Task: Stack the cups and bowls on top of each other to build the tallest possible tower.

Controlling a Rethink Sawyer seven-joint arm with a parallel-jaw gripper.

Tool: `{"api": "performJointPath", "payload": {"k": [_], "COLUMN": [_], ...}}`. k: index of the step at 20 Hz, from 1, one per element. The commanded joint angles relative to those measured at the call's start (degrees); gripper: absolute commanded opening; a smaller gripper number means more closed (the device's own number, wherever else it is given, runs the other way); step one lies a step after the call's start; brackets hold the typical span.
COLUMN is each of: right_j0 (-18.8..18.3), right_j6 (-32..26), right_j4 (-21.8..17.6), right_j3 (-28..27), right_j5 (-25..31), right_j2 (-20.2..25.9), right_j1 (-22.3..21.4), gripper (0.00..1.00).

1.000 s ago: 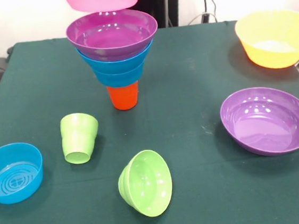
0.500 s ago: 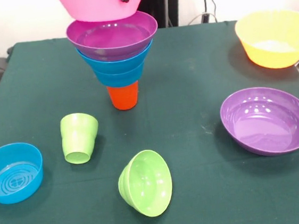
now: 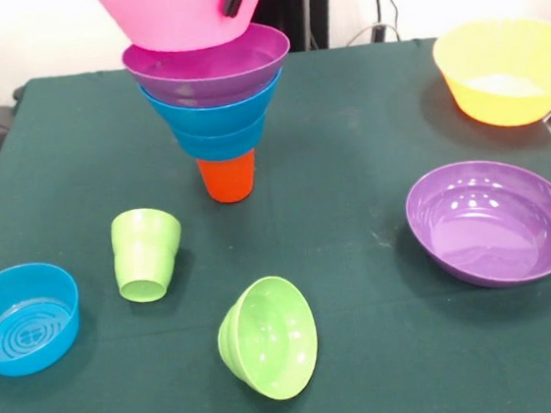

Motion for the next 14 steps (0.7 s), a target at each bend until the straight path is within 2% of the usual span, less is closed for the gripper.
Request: {"api": "performJointPath", "payload": {"k": [1, 10, 14], "right_j0": [-1.6, -1.0, -0.8], "right_j6": [1.1, 1.4, 2.3], "right_j4": [-3.4, -2.9, -2.0], "right_j3": [2.5, 1.0, -2.3], "right_j5": [-5.0, -4.0, -1.5], "right_j2": [7.5, 7.0, 6.8], "right_j1": [3.9, 4.5, 5.5], "gripper": [0.0, 0.0, 0.0]}}
